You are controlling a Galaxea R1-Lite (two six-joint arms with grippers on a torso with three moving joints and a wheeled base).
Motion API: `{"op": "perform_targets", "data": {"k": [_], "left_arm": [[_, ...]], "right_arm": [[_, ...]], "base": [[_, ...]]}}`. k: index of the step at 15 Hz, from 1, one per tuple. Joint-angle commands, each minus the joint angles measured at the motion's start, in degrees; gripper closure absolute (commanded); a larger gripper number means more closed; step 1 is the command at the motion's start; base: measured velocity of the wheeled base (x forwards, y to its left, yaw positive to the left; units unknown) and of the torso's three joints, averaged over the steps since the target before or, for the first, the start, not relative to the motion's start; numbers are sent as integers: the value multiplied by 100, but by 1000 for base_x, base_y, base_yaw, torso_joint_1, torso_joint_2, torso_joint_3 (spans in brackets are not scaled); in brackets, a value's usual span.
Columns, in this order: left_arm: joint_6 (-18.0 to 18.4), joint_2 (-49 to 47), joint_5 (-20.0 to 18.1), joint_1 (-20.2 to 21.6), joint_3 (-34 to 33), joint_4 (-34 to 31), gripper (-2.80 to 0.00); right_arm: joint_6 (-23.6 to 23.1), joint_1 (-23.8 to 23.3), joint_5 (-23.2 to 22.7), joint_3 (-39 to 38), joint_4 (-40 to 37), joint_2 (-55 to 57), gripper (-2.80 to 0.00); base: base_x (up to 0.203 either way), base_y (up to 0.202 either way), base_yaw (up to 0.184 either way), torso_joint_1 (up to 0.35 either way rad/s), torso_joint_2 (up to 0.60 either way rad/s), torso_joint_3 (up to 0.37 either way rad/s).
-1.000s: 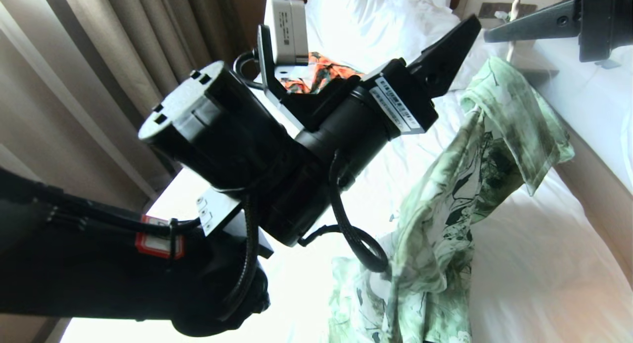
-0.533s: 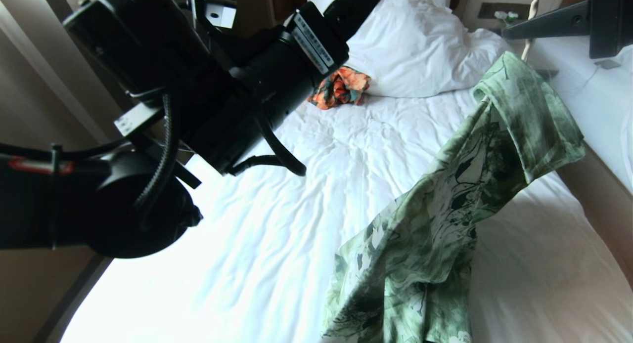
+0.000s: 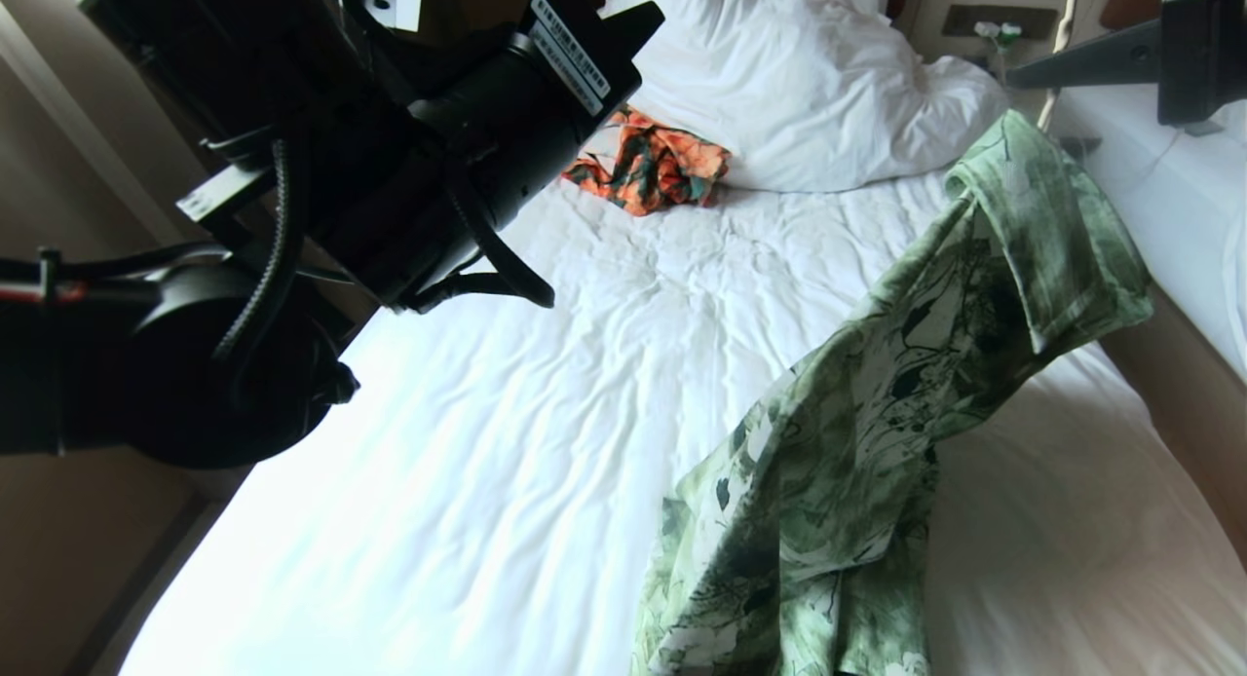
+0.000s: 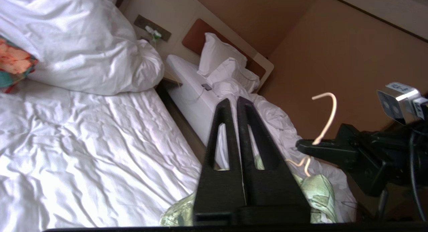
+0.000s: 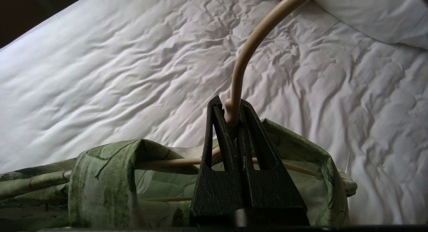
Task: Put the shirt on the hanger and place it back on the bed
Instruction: Take the clothes hanger out of the clothes
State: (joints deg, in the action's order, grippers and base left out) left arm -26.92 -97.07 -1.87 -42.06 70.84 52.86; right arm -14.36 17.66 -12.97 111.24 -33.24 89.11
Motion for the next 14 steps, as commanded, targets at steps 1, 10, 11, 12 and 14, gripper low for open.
{"op": "perform_targets", "data": {"k": [1,10,11,12,14], "left_arm": [[-24,54,2,13,19,40,0],[11,197,-204,481,18,32,0],[11,249,-328,561,-3,32,0],[11,301,-450,635,-41,32,0],[11,338,-473,661,-53,32,0]], "right_arm": [[-14,-173,-3,-32,17,1,0],[-49,-394,218,-174,1041,158,0],[-49,-395,273,-173,1156,133,0],[-49,-395,285,-173,1311,139,0],[-57,-387,286,-171,1562,212,0]], "base": [[0,0,0,38,-119,-77],[0,0,0,129,-454,-326],[0,0,0,178,-545,-373],[0,0,0,191,-543,-372],[0,0,0,198,-569,-365]]}}
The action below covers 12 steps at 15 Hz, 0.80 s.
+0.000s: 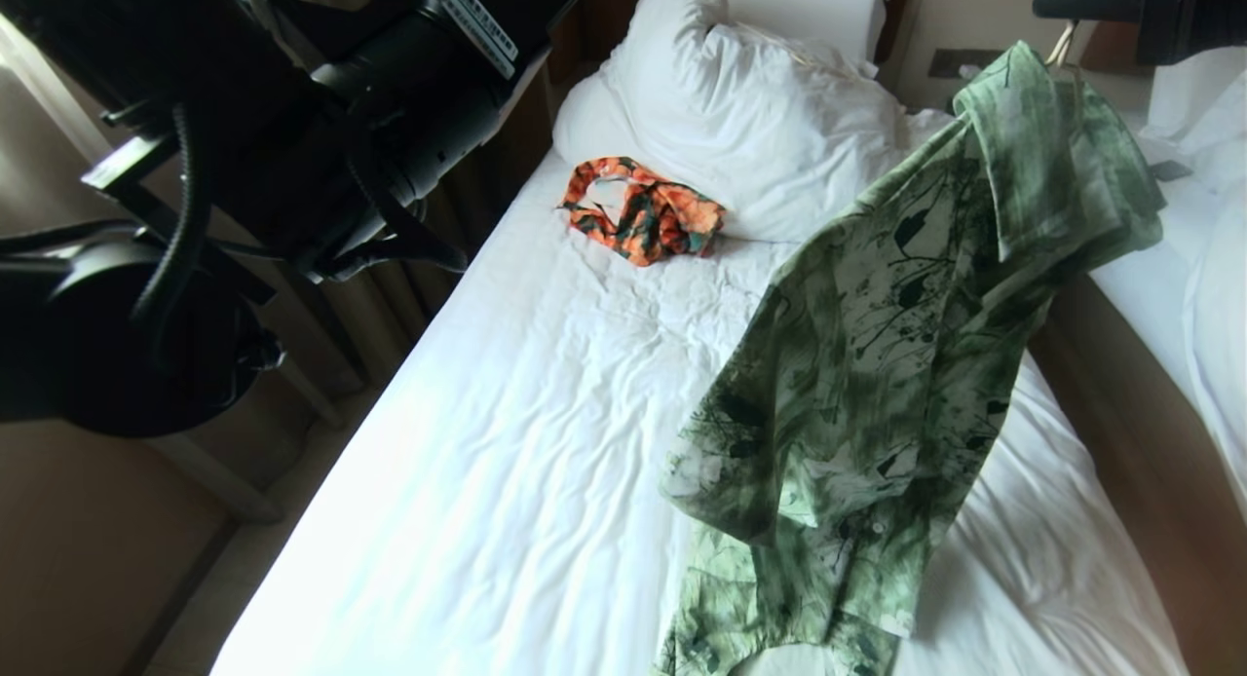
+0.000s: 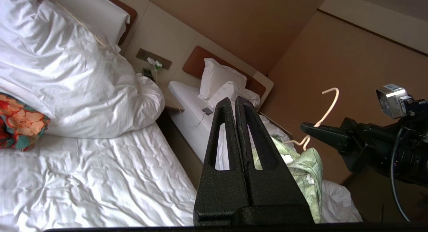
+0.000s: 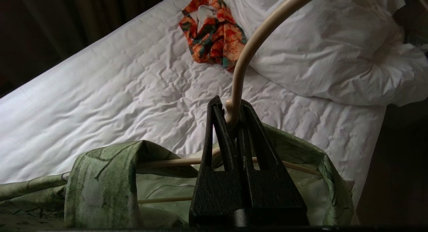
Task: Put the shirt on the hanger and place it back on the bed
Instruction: Take the clothes hanger out of the clothes
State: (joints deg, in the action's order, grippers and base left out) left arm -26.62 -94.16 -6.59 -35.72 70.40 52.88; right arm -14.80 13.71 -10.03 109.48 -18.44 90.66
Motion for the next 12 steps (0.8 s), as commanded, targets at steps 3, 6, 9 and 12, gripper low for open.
{"op": "perform_targets", "data": {"k": [3,6,9,12], "left_arm": [[-18,25,4,154,36,-80,0],[-36,82,-132,382,113,-120,0],[-36,99,-141,382,88,-120,0],[-31,101,-132,291,63,-147,0]], "right_arm": [[-53,1,93,12,705,202,0],[-219,8,584,-8,1173,392,0],[-229,26,792,-24,1363,514,0],[-214,-24,801,-41,1359,532,0]], "base": [[0,0,0,227,-603,-374],[0,0,0,224,-545,-337],[0,0,0,152,-379,-220],[0,0,0,142,-334,-190]]}}
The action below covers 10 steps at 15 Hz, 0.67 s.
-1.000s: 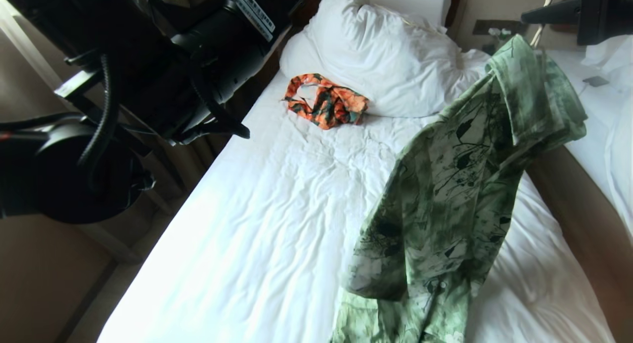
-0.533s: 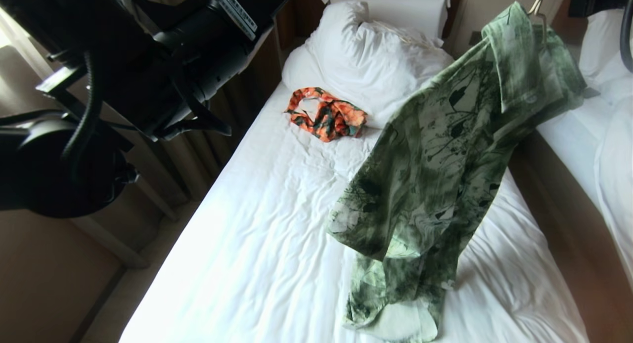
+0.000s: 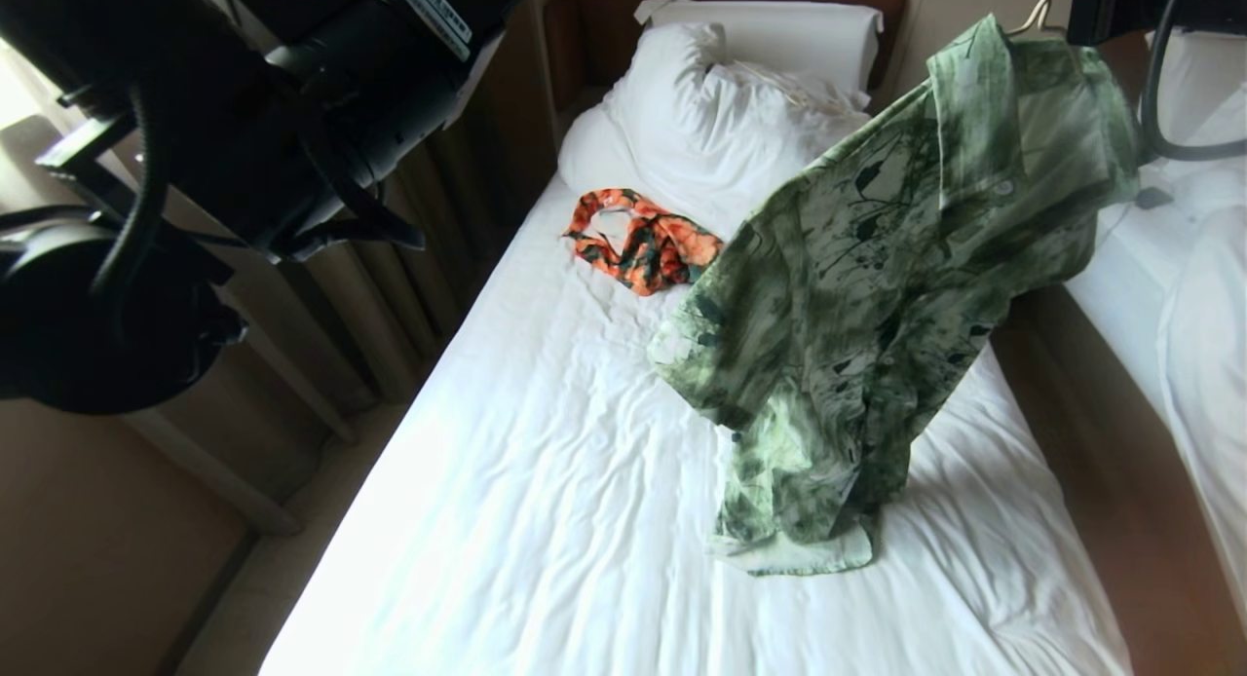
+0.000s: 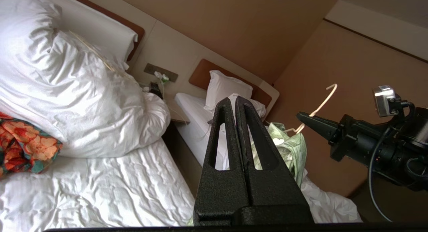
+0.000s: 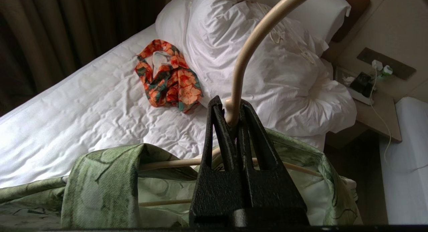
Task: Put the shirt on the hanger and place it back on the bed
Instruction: Take the clothes hanger out of the clothes
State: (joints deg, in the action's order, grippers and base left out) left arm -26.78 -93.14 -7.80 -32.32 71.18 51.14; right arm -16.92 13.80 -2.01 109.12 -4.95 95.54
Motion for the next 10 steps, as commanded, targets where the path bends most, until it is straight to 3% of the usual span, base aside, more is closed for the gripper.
{"op": "perform_targets", "data": {"k": [1,3,6,8,10], "left_arm": [[-12,-22,-11,-142,-40,18,0],[3,-118,-4,-460,-60,-318,0],[87,-418,-1,-704,-55,-501,0],[433,-590,23,-926,-55,-657,0],[521,-732,148,-1228,-58,-882,0]], "right_arm": [[12,-96,-1,-5,22,77,0],[69,-237,6,51,31,209,0],[61,-202,458,358,47,478,0],[82,-80,674,365,35,509,0],[75,-23,802,381,58,542,0]], "base": [[0,0,0,32,-66,-36],[0,0,0,0,0,0],[0,0,0,0,0,0],[0,0,0,0,0,0],[0,0,0,0,0,0]]}}
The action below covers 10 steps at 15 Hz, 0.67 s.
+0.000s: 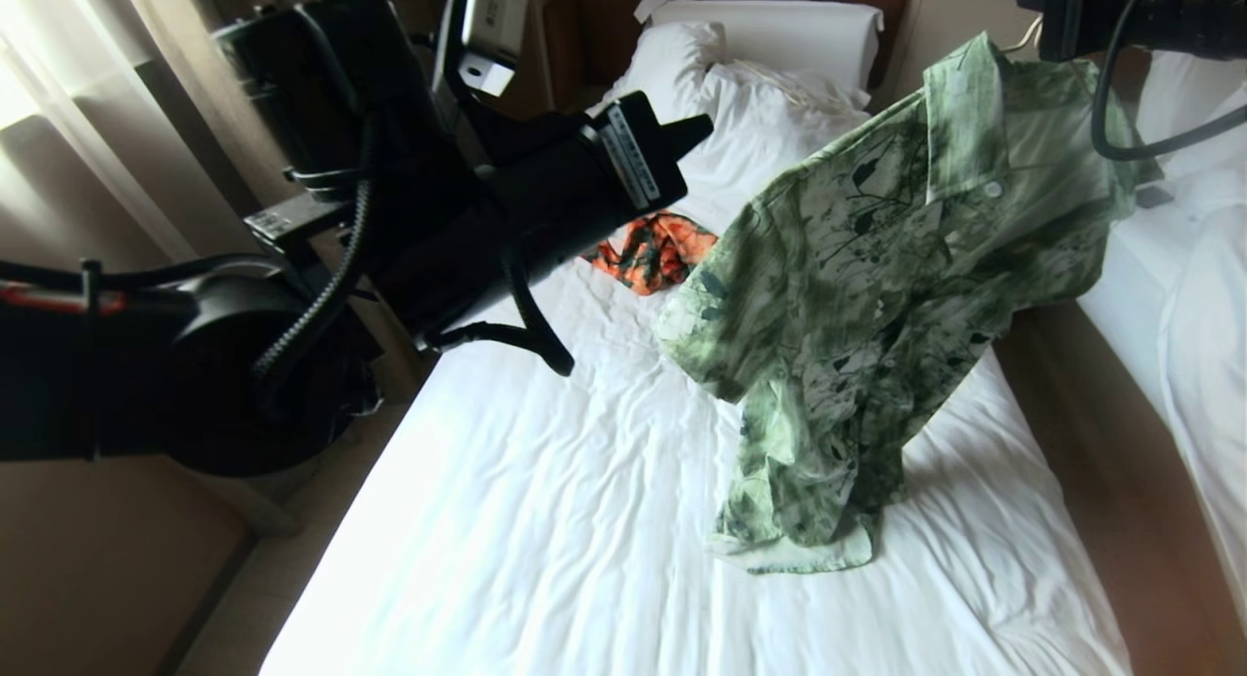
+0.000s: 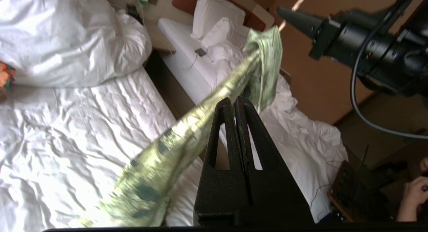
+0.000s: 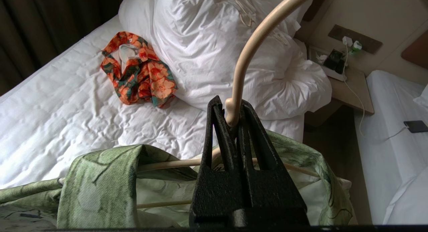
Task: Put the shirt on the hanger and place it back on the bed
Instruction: Take the clothes hanger out of the clothes
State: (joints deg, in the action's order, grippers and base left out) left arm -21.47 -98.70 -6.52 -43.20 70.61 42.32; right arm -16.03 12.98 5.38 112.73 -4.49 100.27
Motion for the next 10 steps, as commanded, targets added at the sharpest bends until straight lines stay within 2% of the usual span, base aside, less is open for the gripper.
{"op": "perform_targets", "data": {"k": [1,4,6,10], "left_arm": [[22,-301,89,-196,4,-14,0],[273,-838,381,-169,129,11,0],[436,-1034,387,163,187,138,0],[590,-1216,165,1175,421,662,0]], "right_arm": [[-14,117,183,30,41,86,0],[-43,143,474,44,379,162,0],[-209,181,768,51,803,193,0],[-260,262,816,52,1160,181,0]], "base": [[0,0,0,0,0,0],[0,0,0,0,0,0],[0,0,0,0,0,0],[0,0,0,0,0,0]]}}
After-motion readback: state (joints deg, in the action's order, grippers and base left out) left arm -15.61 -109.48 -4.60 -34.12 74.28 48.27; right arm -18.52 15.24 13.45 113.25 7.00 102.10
